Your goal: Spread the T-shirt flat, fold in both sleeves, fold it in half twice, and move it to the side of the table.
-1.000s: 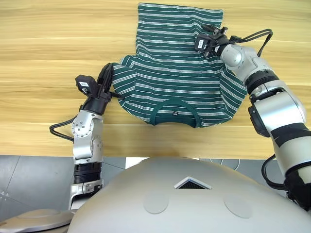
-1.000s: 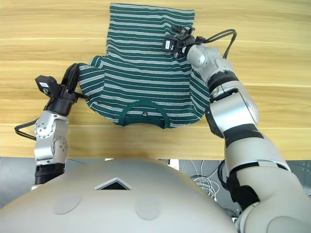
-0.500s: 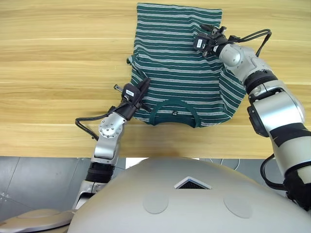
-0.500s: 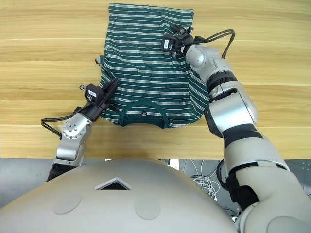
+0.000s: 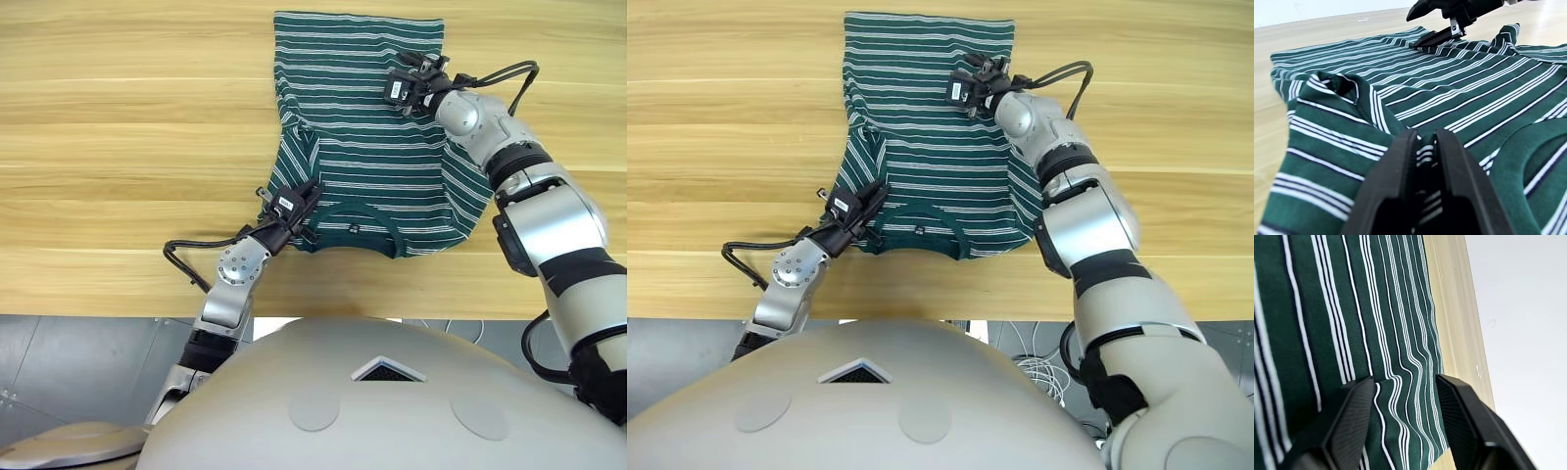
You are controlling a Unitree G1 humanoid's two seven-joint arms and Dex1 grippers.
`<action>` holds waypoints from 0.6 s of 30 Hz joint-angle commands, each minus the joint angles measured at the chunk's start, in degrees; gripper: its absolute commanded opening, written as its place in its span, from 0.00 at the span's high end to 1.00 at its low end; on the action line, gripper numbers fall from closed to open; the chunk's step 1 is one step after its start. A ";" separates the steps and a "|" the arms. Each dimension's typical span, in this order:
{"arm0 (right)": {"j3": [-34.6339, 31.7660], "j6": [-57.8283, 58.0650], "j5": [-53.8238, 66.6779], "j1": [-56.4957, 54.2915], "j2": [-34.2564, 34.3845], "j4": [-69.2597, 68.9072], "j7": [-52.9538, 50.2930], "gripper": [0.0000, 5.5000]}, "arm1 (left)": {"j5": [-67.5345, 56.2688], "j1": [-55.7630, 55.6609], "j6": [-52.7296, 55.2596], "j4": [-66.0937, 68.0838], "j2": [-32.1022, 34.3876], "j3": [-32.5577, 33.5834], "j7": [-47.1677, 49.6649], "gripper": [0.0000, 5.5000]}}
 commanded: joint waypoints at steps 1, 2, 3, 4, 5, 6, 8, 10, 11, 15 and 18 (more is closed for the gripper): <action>0.29 0.11 -0.35 -0.40 0.18 0.33 -0.07 0.56 | -0.94 3.81 5.76 -2.26 1.60 0.00 -0.54 0.78; 0.32 0.18 -0.41 -0.50 0.17 0.42 -0.04 0.56 | -2.41 4.89 7.45 -4.53 1.74 -0.66 -1.86 0.76; 0.30 0.34 -0.41 -0.61 0.15 0.55 0.09 0.56 | -3.93 5.94 9.20 -6.83 1.89 -1.28 -2.94 0.72; 0.32 0.68 -0.46 -0.84 0.18 0.85 0.21 0.56 | -5.85 7.21 11.20 -9.69 2.22 -1.95 -3.95 0.72; 0.36 1.06 -0.55 -1.25 0.32 1.20 0.27 0.56 | -7.55 8.39 12.92 -12.44 2.68 -2.41 -4.78 0.72; 0.33 1.34 -0.67 -1.91 0.48 1.51 -0.47 0.56 | -9.63 9.06 14.08 -15.42 3.41 -2.13 -5.79 0.72; -0.60 -0.34 -0.15 -3.74 1.01 1.17 -4.10 0.56 | -14.15 9.24 15.17 -21.22 4.45 0.29 -7.29 0.72; -2.54 -3.96 1.44 -5.11 0.88 -0.37 -7.94 0.56 | -19.08 8.25 16.52 -25.89 4.90 4.15 -7.52 0.72; -3.78 -6.67 2.62 -5.26 0.31 -1.56 -9.04 0.56 | -20.80 7.93 16.90 -27.57 5.21 5.83 -7.32 0.72; -11.44 -18.02 13.91 3.20 -6.07 -13.77 -3.06 0.56 | -19.00 6.67 12.46 -26.54 5.69 11.34 -5.25 0.72; -19.07 -11.03 34.07 25.30 -14.98 -36.82 12.66 0.56 | -10.47 6.84 5.96 -19.92 5.54 10.58 -2.06 0.72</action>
